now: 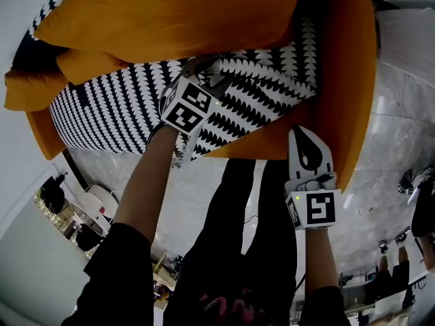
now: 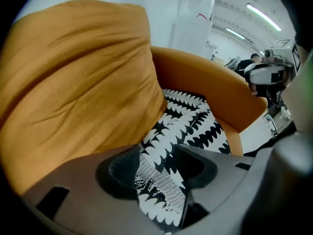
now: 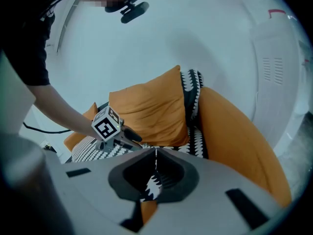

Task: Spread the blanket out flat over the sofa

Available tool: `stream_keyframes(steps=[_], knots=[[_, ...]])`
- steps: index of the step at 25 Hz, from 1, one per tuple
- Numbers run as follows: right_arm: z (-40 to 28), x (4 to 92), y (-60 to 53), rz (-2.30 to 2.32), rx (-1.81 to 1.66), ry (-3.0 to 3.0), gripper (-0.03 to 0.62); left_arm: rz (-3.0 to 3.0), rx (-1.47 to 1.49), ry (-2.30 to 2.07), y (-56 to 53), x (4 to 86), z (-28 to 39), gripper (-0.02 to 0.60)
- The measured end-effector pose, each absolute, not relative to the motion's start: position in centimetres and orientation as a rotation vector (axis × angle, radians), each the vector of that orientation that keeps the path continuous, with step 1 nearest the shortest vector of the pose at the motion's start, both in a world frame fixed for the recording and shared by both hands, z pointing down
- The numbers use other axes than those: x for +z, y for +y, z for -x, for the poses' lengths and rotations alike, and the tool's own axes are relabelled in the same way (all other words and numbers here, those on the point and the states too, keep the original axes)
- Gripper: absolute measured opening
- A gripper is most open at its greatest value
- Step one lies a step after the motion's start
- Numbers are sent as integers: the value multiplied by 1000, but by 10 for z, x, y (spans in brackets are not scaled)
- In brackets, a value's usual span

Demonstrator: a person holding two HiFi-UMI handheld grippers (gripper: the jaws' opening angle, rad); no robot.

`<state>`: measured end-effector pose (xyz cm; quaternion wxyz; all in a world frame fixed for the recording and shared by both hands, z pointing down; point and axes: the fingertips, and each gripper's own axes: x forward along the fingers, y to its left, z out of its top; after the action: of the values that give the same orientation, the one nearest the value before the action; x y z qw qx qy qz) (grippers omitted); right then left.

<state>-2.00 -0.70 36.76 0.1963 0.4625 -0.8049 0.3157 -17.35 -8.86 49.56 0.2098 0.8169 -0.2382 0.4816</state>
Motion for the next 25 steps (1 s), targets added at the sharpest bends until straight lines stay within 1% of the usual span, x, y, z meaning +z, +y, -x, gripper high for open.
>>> stream_keyframes(steps=[3, 13, 17, 18, 22, 25], knots=[[24, 372, -6, -1314, 905, -2244, 21, -2265, 1368, -609, -95, 507, 184, 212], [31, 371, 1, -1337, 924, -2216, 21, -2269, 1513, -345, -102, 521, 196, 209], [39, 372, 6, -1332, 937, -2214, 21, -2259, 1607, -211, -91, 528, 203, 189], [36, 375, 7, -1335, 942, -2214, 21, -2254, 1611, -213, -91, 532, 201, 178], [14, 385, 11, -1352, 968, -2220, 21, -2210, 1576, -221, -91, 551, 183, 166], [21, 382, 9, -1359, 972, -2215, 21, -2180, 1582, -219, -94, 548, 196, 126]])
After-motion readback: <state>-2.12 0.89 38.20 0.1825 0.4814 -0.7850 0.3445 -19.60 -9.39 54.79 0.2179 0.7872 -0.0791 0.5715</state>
